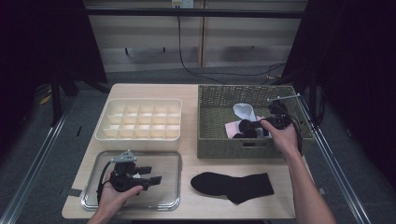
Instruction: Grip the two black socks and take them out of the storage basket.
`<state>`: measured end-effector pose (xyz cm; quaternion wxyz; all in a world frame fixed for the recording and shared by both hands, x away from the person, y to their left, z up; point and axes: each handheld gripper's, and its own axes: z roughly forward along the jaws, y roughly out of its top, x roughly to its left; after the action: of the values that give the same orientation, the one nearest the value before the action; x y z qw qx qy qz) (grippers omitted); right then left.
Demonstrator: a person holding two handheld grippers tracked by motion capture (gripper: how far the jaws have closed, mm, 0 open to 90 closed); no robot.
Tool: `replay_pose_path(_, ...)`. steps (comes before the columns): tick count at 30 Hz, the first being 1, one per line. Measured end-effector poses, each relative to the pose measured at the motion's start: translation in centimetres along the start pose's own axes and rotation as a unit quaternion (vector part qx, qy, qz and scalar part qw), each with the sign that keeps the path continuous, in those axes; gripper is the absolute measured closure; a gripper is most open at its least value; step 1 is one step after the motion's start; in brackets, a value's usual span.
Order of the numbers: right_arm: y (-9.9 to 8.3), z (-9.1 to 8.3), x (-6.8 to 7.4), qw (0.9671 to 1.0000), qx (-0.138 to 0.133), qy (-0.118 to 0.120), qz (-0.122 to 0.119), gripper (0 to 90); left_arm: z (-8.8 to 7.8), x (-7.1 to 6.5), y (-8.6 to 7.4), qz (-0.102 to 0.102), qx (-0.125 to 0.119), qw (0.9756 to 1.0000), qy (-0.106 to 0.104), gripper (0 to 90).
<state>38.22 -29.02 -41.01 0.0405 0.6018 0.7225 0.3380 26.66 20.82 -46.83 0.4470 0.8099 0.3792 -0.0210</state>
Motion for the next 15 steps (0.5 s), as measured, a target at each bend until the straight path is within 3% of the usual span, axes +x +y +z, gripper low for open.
replay_pose_path(7,0.29,0.48,0.19,0.9998,0.012,-0.017,0.001,55.1,0.04,-0.03,-0.02,0.003,0.003,1.0000,0.002,33.6)
replay_pose_path(15,0.66,0.85,0.04,0.9986,0.047,-0.022,0.015,56.5,0.05,0.01,0.00,0.002,0.002,1.0000,0.003,33.3)
